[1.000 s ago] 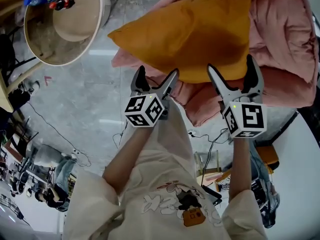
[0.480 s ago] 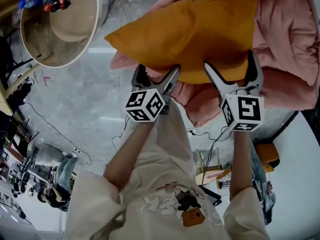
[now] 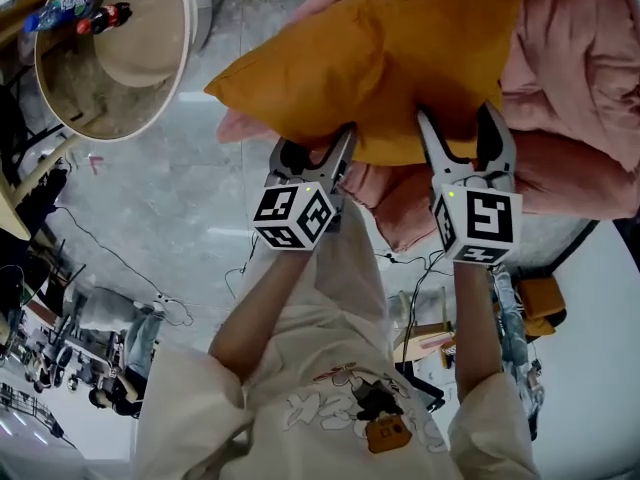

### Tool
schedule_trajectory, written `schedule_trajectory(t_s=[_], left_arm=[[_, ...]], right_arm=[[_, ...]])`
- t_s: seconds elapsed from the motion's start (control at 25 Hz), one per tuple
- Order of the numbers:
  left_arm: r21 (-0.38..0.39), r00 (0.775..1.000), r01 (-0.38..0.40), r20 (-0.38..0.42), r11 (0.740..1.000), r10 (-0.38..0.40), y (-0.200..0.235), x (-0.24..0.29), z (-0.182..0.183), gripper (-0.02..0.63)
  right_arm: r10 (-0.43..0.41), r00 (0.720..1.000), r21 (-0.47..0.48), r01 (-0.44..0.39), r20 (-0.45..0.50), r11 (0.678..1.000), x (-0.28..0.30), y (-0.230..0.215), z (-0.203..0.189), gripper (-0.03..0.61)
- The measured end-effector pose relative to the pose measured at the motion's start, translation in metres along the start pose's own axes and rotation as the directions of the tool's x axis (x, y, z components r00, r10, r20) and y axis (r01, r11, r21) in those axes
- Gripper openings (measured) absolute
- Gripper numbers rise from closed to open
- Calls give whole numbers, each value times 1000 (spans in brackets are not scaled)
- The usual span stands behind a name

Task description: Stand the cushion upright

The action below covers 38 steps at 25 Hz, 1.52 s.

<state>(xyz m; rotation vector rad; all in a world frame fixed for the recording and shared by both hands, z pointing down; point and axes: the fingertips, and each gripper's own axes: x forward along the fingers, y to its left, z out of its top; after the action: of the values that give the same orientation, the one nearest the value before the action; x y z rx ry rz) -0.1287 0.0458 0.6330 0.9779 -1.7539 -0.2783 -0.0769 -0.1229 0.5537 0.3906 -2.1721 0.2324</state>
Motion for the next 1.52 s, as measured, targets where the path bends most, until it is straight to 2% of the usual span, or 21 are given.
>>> schedule_trajectory(t_s=[0.12,0.2,0.44,1.2,1.4,1.52], left_arm=[[15,1000,4,-10,1000,-4,-6,0,-2,313],[22,1000,6,-12,1000,-6,-11,-3,-2,285],[31,1000,10,-16,999,-9,-18,-13,-4,261],[144,995,92,26,985,-97,-42,-89,0,229],[147,992,117,30,982,-123,-49,-109,-1,229],[194,990,128,32,973,-137,-60,-127,4,229]], right_arm=[[0,1000,20,1,-2,1000,-3,5,-6,244],[4,1000,34,-5,4,999,-7,6,-7,225],[0,1000,54,0,12,999,-21,10,-8,164],[-85,988,83,74,132,994,-103,42,-3,141],[-98,979,83,84,177,993,-129,52,-1,141],[-121,972,113,99,201,989,-153,56,-3,140]])
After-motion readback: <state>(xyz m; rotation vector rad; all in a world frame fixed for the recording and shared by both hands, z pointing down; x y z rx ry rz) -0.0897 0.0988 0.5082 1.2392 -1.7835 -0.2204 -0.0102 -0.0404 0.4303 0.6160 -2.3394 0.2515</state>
